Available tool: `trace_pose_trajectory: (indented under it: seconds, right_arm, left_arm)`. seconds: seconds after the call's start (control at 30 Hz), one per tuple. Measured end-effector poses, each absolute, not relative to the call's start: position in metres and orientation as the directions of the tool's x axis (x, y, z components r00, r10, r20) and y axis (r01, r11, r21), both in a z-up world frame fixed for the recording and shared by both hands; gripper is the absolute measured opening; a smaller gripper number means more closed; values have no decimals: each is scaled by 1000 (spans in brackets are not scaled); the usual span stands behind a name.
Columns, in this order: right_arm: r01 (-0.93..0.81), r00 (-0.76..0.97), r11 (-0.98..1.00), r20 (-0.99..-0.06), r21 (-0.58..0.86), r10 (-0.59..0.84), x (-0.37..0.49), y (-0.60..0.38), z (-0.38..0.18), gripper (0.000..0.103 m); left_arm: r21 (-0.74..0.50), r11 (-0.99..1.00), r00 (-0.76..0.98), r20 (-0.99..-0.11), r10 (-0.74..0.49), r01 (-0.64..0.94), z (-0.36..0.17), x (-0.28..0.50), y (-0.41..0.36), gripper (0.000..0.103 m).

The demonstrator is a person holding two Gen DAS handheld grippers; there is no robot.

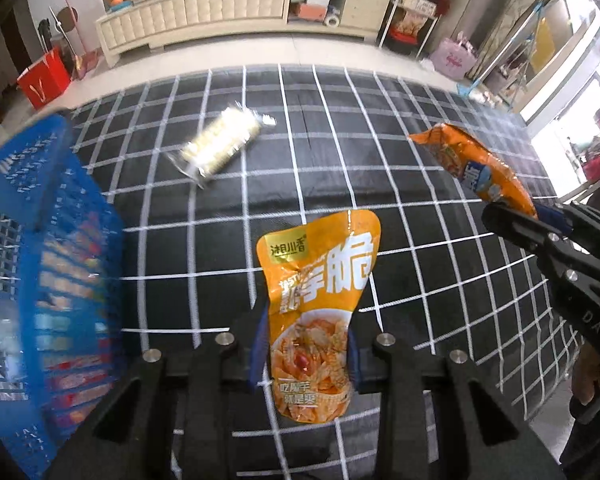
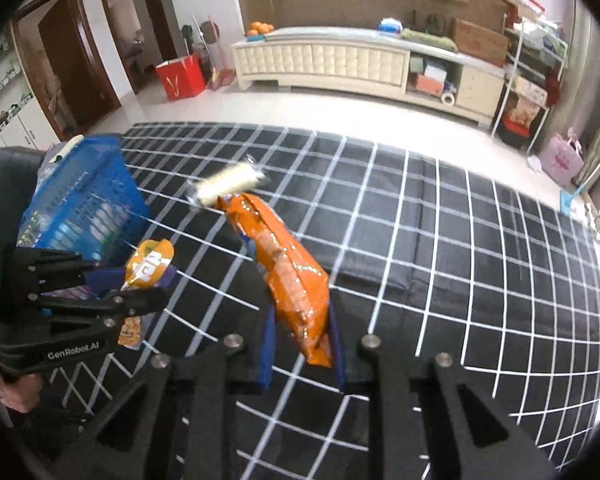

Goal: Organize snacks
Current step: 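Carry the orange snack bag over the basket with the right tool while the left tool holds the noodle bag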

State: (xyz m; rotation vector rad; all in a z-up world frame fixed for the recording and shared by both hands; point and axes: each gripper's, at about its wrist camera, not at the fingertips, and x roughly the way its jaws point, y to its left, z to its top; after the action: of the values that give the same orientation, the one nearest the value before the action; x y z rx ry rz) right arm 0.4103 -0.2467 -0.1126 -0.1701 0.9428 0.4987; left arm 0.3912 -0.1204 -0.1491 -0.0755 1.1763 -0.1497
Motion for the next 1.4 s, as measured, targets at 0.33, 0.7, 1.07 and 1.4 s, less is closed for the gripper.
trace_pose_trajectory:
  seconds: [0.33,0.7,1.07,1.4]
  right_arm:
    - [-550,521,833,-754,61,400,377,-183,-48,27]
    - [-665,482,746,-746,30,459,356,-78,-34,27]
    - [-701,423,713,-789,27,446,354,-15,-58,27]
    - [-700,399,714,-816,23,419,354,2,-69,27]
  left_arm:
    - [-118,993,501,-859,-104,3,-60,360,-33,29]
    - [-121,987,539,-841,-45,-107,-48,322,66,29]
    - [-161,976,512,-856,-63,-148,-79,317,118,30]
    - [-164,975,510,-858,-66,-150,-85,319,129,30]
